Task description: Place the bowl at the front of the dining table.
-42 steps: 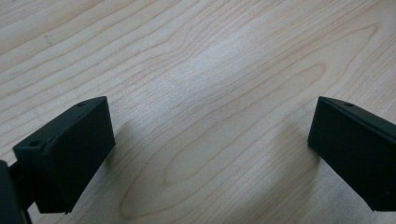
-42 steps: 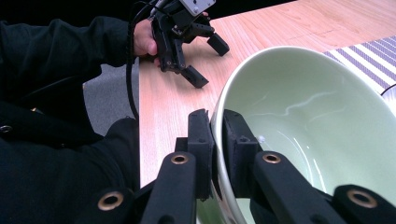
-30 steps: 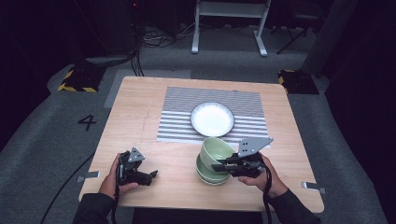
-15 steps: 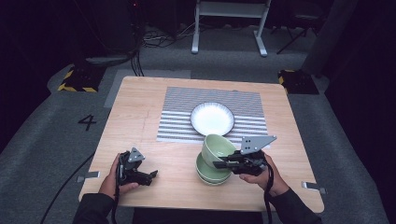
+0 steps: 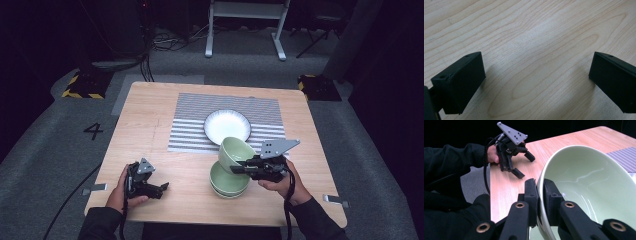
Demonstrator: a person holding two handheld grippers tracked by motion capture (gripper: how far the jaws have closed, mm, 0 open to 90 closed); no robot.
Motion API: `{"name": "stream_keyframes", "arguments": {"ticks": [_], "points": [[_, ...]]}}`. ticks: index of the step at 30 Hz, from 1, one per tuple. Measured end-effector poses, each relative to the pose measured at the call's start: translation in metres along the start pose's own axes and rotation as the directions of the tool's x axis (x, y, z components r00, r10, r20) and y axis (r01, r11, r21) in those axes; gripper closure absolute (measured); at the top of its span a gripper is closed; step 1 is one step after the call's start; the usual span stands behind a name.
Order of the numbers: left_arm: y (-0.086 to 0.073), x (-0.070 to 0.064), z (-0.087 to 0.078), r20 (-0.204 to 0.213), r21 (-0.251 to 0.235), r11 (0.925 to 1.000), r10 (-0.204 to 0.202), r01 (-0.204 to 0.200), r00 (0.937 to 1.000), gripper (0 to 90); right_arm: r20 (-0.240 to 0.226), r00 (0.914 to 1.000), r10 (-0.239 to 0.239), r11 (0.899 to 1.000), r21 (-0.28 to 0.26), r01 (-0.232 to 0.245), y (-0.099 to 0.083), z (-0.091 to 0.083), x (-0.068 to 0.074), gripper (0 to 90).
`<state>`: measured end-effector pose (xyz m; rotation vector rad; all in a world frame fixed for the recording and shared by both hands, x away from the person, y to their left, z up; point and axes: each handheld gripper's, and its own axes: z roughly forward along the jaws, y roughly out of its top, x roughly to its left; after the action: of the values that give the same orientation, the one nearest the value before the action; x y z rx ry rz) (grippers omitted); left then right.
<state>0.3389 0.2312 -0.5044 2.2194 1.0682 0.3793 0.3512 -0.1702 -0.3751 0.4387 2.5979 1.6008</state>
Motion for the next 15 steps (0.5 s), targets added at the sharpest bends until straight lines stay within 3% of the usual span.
{"name": "stream_keyframes", "arguments": {"ticks": [15], "points": [[0.000, 0.000, 0.000, 0.001, 0.000, 1.0000, -0.002, 0.002, 1.0000, 0.4, 0.038, 0.9992, 0.016, 1.000, -0.005, -0.016, 0.008, 0.000, -0.014, 82.7]]}}
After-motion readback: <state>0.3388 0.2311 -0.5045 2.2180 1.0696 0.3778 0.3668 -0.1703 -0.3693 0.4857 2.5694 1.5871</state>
